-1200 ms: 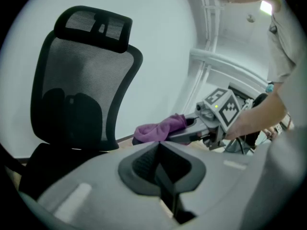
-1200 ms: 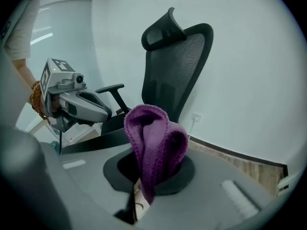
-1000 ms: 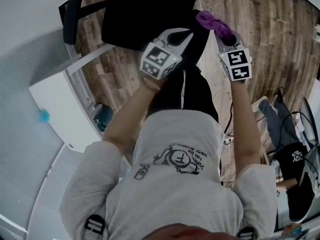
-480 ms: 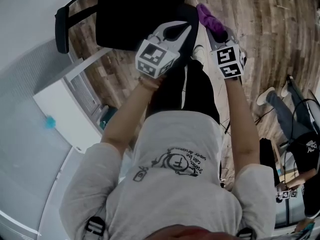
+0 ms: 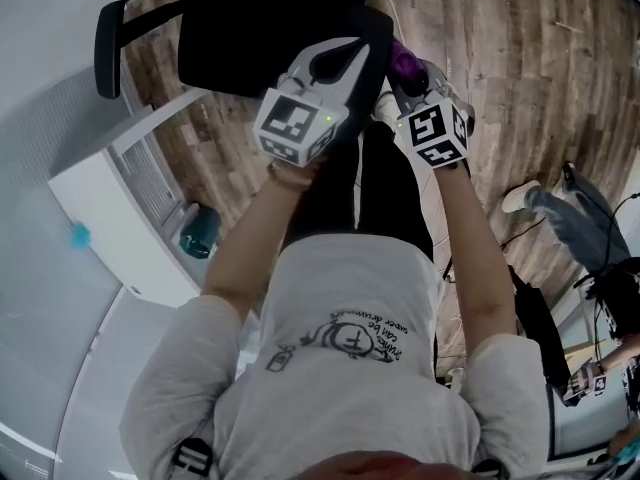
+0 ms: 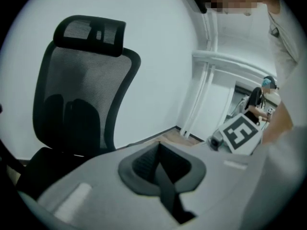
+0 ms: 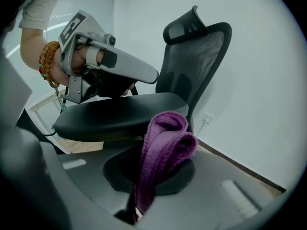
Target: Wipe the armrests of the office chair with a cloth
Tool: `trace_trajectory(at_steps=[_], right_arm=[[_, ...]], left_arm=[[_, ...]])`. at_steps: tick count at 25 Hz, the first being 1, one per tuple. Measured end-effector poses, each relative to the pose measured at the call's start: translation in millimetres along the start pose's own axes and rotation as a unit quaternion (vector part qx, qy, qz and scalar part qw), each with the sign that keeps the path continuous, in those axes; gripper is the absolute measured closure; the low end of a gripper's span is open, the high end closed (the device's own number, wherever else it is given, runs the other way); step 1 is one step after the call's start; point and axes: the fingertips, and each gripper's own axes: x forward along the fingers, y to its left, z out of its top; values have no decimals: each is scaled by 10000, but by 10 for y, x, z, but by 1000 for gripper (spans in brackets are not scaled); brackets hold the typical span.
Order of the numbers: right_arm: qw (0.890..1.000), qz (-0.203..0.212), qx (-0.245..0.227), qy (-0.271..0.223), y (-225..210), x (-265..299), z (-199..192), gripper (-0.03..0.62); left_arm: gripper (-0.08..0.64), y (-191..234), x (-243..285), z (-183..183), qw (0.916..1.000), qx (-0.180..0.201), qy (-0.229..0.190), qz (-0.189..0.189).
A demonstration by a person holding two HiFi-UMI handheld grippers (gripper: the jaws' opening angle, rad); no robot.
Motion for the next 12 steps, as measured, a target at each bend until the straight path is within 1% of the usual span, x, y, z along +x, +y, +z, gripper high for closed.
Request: trace_trajectory(at_steps=[3,5,8,12], right_arm=[[9999,74,-132,-61,170,72,62,565],[9998,125,-172,-65,174,98,61,565],[9994,184,-265,-81,204,108,75,565],[9990,226,-351,-141,353,167,97,565]], left_arm=[[558,3,-152,-30,9998,-70,-156,121],[558,-4,-160,-20,9996,-111,-221,154],[558,-23,-203,-8,9994,-169,-268,130],[558,-14,-356,-63,9990,-230,-370,113]])
